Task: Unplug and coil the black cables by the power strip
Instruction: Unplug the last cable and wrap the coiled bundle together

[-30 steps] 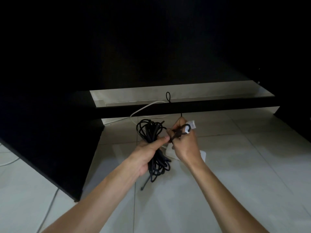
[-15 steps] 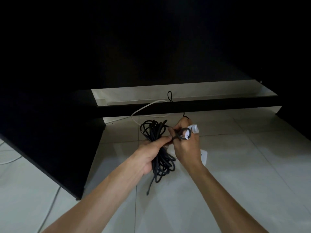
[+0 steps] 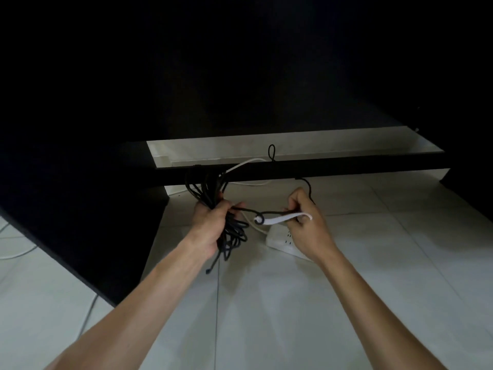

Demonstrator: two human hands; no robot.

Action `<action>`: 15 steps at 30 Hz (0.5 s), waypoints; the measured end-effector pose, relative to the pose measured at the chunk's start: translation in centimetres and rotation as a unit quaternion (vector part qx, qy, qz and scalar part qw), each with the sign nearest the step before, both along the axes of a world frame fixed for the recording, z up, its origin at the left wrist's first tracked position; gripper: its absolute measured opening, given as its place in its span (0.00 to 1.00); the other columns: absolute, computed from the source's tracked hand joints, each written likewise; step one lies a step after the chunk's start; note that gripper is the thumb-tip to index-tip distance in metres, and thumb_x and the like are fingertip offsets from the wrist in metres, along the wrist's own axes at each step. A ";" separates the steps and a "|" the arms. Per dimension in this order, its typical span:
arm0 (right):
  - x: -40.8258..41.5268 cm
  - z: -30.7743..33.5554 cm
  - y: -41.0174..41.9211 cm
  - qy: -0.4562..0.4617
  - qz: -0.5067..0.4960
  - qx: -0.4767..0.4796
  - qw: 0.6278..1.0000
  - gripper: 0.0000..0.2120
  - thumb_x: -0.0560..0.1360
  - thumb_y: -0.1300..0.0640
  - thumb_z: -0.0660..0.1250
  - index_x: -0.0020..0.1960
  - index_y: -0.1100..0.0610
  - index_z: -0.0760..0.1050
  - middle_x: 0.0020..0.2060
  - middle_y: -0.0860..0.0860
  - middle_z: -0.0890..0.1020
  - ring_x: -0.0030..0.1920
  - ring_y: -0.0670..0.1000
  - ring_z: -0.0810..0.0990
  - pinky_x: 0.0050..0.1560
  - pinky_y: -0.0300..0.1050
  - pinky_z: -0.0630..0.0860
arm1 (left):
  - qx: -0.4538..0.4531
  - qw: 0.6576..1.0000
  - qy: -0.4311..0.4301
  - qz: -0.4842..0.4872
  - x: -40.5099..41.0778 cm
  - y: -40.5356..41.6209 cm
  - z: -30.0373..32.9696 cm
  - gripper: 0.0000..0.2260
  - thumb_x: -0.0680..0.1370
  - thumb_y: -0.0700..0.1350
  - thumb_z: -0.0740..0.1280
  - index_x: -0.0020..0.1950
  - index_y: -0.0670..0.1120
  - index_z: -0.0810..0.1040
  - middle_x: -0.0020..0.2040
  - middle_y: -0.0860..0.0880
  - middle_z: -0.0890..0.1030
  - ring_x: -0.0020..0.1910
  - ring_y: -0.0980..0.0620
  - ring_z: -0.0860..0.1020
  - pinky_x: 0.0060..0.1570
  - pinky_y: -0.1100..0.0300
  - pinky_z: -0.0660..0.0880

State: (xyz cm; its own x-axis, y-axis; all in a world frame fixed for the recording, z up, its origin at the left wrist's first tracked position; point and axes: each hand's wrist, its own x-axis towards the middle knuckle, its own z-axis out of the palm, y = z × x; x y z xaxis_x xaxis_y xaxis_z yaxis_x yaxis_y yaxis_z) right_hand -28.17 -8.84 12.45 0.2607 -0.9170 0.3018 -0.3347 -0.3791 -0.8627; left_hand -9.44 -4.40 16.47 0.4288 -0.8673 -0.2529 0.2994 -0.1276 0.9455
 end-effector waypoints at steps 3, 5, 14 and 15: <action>0.2 1.6 0.4 0.055 0.071 0.063 0.994 0.12 0.72 0.68 0.62 0.41 0.50 0.69 0.38 0.46 0.72 0.36 0.44 0.69 0.38 0.39 0.68 | -0.014 0.989 -0.145 -0.018 0.2 -0.3 -0.4 0.03 0.81 0.35 0.61 0.51 0.42 0.73 0.35 0.46 0.84 0.28 0.57 0.81 0.29 0.64 0.77; 0.3 2.7 0.8 0.060 0.134 0.124 0.981 0.09 0.70 0.60 0.61 0.45 0.49 0.77 0.42 0.46 0.79 0.40 0.41 0.75 0.41 0.34 0.70 | -0.019 0.973 -0.230 -0.024 0.5 -0.4 -0.9 0.03 0.80 0.37 0.63 0.52 0.42 0.75 0.33 0.50 0.83 0.29 0.60 0.81 0.30 0.66 0.76; -0.2 4.9 0.1 0.265 0.195 0.194 0.924 0.08 0.78 0.44 0.67 0.48 0.45 0.83 0.42 0.40 0.84 0.45 0.41 0.81 0.50 0.37 0.75 | 0.008 0.944 -0.320 -0.074 1.2 -0.6 -1.9 0.04 0.77 0.42 0.68 0.52 0.47 0.79 0.45 0.46 0.85 0.46 0.48 0.83 0.50 0.53 0.79; 0.2 4.9 0.2 0.281 0.194 0.186 0.921 0.06 0.77 0.45 0.69 0.45 0.45 0.83 0.37 0.38 0.82 0.41 0.40 0.79 0.43 0.35 0.73 | 0.009 0.946 -0.316 -0.077 1.1 -0.7 -1.8 0.02 0.78 0.42 0.68 0.50 0.47 0.79 0.43 0.45 0.85 0.45 0.48 0.83 0.49 0.54 0.78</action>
State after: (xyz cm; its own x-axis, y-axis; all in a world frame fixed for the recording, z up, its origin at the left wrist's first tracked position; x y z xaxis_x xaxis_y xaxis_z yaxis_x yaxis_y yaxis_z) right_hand -27.96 -8.65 17.35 0.6105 -0.7338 -0.2981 -0.6698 -0.2774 -0.6888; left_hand -8.39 -5.11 14.62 0.3680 -0.9298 -0.0036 -0.3473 -0.1411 0.9271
